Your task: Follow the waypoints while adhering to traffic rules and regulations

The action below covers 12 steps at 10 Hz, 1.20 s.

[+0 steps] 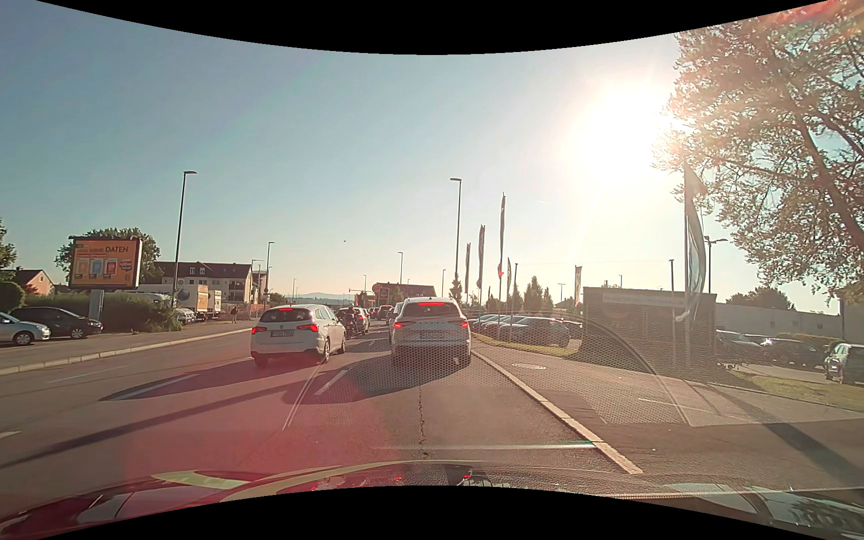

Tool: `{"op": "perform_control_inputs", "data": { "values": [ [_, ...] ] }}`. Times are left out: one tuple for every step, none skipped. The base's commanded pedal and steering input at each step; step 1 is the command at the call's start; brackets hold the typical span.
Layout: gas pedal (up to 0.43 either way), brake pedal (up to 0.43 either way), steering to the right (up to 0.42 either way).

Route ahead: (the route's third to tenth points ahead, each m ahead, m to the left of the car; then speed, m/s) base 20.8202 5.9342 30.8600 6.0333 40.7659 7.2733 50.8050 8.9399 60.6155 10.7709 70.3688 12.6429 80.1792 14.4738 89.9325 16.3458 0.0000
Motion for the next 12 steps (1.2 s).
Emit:
{"op": "perform_control_inputs", "data": {
  "values": [
    [0.0,0.25,-0.015],
    [0.0,0.25,-0.015],
    [0.0,0.25,-0.015],
    [0.0,0.25,-0.015],
    [0.0,0.25,-0.015],
    [0.0,0.25,-0.015],
    [0.0,0.25,-0.015],
    [0.0,0.25,-0.015],
    [0.0,0.25,-0.015],
    [0.0,0.25,-0.015],
    [0.0,0.25,-0.015],
    [0.0,0.25,-0.015]
  ]
}}
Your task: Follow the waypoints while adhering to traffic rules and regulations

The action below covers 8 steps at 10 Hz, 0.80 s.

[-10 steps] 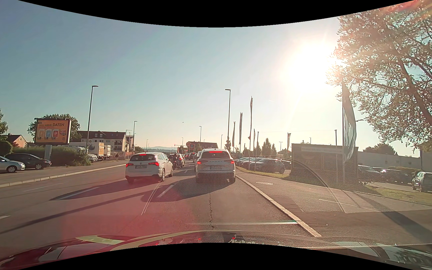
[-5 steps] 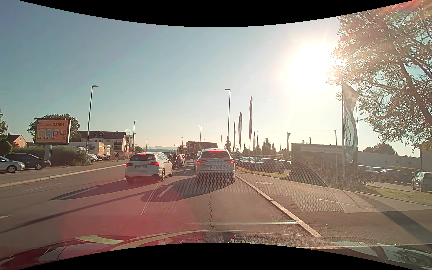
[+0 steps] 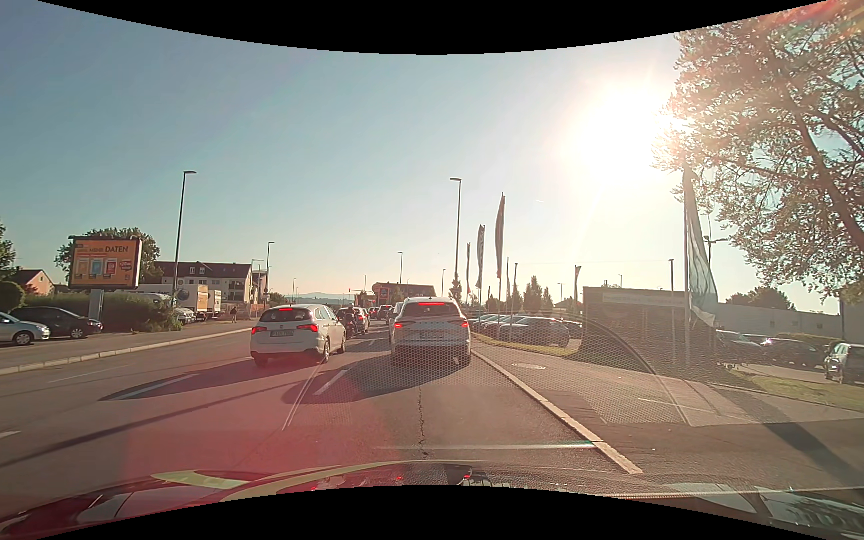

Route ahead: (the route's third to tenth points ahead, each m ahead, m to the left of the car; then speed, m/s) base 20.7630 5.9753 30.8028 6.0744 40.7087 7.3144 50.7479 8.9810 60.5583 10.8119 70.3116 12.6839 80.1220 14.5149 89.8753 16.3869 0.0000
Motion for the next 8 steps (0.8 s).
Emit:
{"op": "perform_control_inputs", "data": {
  "values": [
    [0.0,0.25,-0.015],
    [0.0,0.25,-0.015],
    [0.0,0.25,-0.015],
    [0.0,0.25,-0.015],
    [0.0,0.256,-0.015],
    [0.0,0.25,-0.015],
    [0.0,0.25,-0.015],
    [0.0,0.256,-0.015]
  ]
}}
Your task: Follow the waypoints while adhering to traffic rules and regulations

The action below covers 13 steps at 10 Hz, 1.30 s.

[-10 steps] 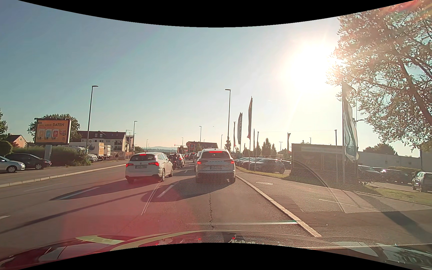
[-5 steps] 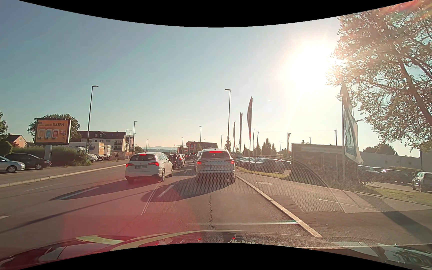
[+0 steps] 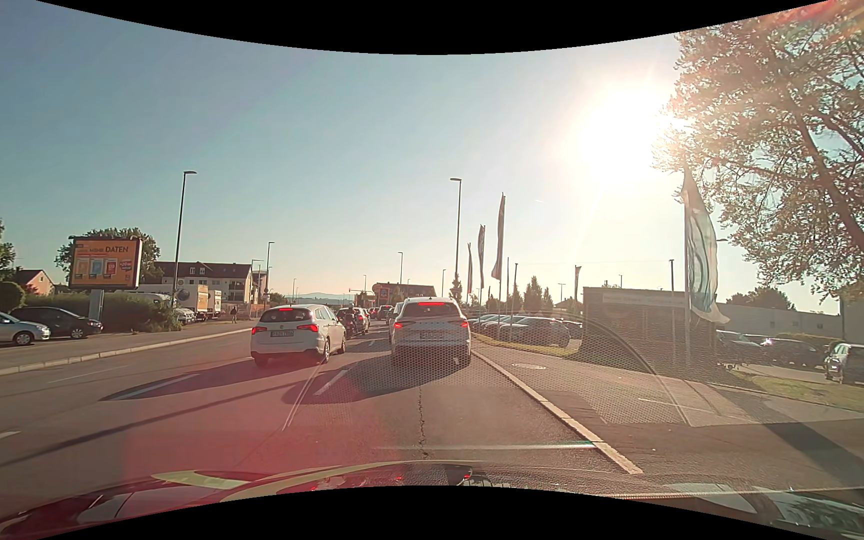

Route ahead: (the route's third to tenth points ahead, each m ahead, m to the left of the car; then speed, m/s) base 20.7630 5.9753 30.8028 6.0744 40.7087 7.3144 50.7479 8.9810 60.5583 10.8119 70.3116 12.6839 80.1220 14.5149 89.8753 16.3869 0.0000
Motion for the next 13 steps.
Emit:
{"op": "perform_control_inputs", "data": {
  "values": [
    [0.0,0.25,-0.015],
    [0.0,0.25,-0.015],
    [0.0,0.256,-0.015],
    [0.0,0.256,-0.015],
    [0.0,0.25,-0.015],
    [0.0,0.25,-0.015],
    [0.0,0.25,-0.015],
    [0.0,0.25,-0.015],
    [0.0,0.25,-0.015],
    [0.0,0.25,-0.015],
    [0.0,0.25,-0.015],
    [0.0,0.25,-0.015],
    [0.0,0.25,-0.015]
  ]
}}
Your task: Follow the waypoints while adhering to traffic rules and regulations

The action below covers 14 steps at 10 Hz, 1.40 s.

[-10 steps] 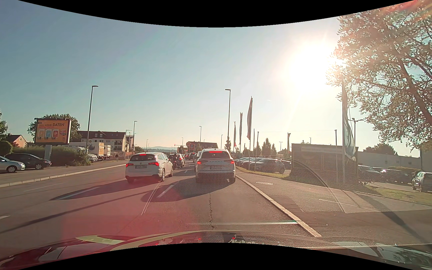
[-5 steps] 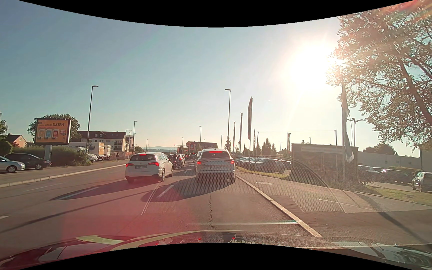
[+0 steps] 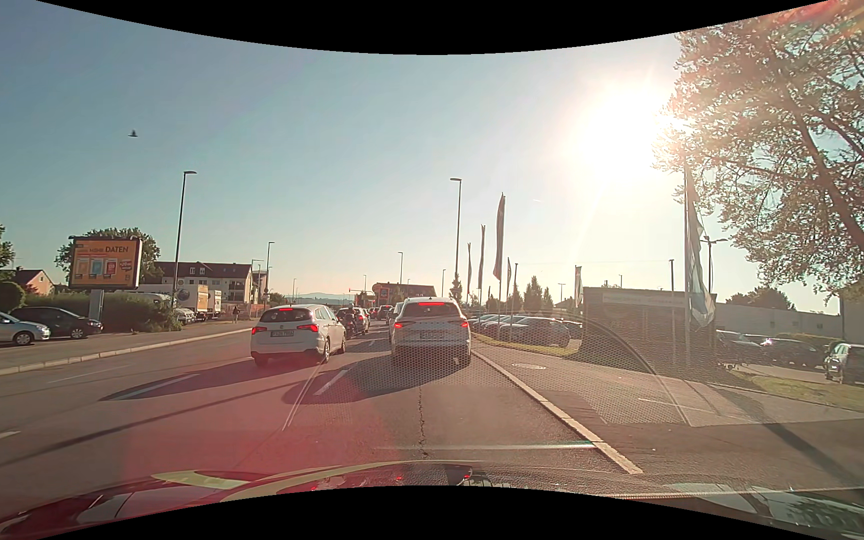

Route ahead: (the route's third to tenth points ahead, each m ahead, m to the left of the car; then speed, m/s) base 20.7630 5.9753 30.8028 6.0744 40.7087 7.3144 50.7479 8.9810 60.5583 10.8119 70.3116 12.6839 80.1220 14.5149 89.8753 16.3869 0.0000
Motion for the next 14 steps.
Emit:
{"op": "perform_control_inputs", "data": {
  "values": [
    [0.0,0.256,-0.015],
    [0.0,0.25,-0.015],
    [0.0,0.256,-0.015],
    [0.0,0.25,-0.015],
    [0.0,0.25,-0.015],
    [0.0,0.25,-0.015],
    [0.0,0.25,-0.015],
    [0.0,0.25,-0.015],
    [0.0,0.25,-0.015],
    [0.0,0.256,-0.015],
    [0.0,0.256,-0.015],
    [0.0,0.256,-0.015],
    [0.0,0.256,-0.015],
    [0.0,0.25,-0.015]
  ]
}}
